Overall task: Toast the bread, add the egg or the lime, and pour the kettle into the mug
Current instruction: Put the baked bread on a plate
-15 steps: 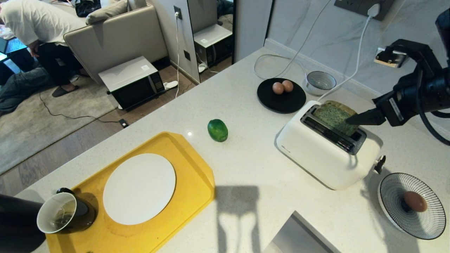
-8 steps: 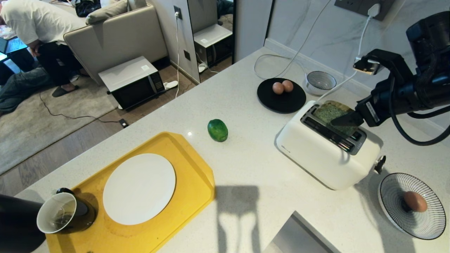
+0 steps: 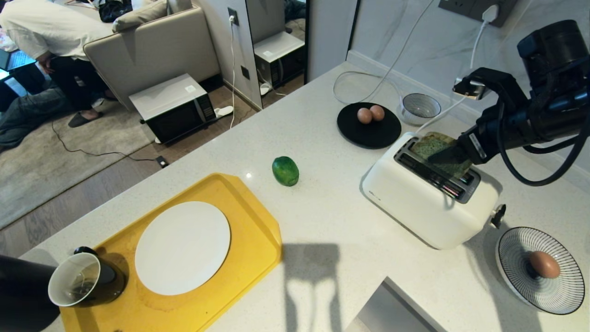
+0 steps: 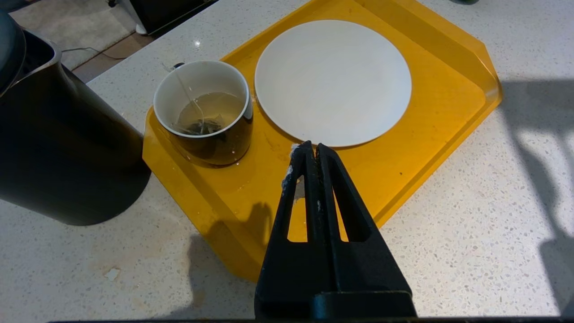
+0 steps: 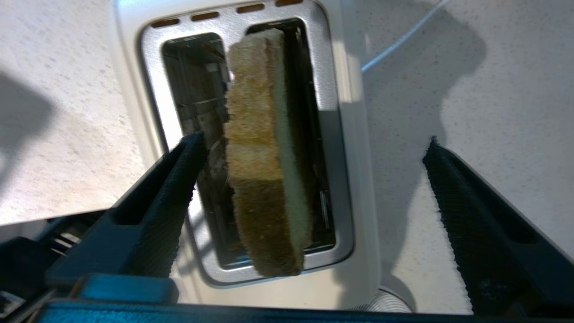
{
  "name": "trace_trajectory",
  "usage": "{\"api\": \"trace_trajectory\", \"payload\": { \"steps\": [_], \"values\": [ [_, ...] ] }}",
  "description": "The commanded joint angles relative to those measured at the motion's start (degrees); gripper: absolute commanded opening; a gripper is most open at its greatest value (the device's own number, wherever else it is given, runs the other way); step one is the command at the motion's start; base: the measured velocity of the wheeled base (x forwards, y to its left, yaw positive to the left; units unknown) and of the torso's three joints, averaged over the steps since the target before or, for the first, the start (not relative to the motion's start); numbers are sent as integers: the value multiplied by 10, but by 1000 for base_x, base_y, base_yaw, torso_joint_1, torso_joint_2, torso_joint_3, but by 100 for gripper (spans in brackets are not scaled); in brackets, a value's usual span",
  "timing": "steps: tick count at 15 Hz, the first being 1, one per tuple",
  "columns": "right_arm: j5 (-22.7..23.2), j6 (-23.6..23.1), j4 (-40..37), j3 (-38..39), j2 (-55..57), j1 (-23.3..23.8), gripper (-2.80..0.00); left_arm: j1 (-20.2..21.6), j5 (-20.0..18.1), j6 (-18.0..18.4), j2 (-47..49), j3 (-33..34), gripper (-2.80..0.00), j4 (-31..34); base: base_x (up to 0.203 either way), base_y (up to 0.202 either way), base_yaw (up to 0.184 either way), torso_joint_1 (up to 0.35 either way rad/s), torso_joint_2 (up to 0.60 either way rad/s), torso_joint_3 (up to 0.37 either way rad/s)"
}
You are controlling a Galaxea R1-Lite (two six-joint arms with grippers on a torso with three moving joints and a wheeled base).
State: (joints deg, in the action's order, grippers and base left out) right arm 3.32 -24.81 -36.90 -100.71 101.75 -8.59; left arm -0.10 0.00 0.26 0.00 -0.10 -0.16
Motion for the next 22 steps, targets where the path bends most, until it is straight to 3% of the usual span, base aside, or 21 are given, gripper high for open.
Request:
{"api": "trace_trajectory", "payload": {
  "steps": [1, 10, 22],
  "values": [
    [-7, -4, -2, -4, 6, -1, -280, 0, 0, 0, 0, 0, -280, 0, 0, 0, 0, 0, 0, 0],
    [-7, -4, -3, 0, -29, -5, -280, 0, 0, 0, 1, 0, -280, 0, 0, 0, 0, 0, 0, 0],
    [-10, -2, -3, 90, -227, -4, -280, 0, 0, 0, 1, 0, -280, 0, 0, 0, 0, 0, 0, 0]
  ]
}}
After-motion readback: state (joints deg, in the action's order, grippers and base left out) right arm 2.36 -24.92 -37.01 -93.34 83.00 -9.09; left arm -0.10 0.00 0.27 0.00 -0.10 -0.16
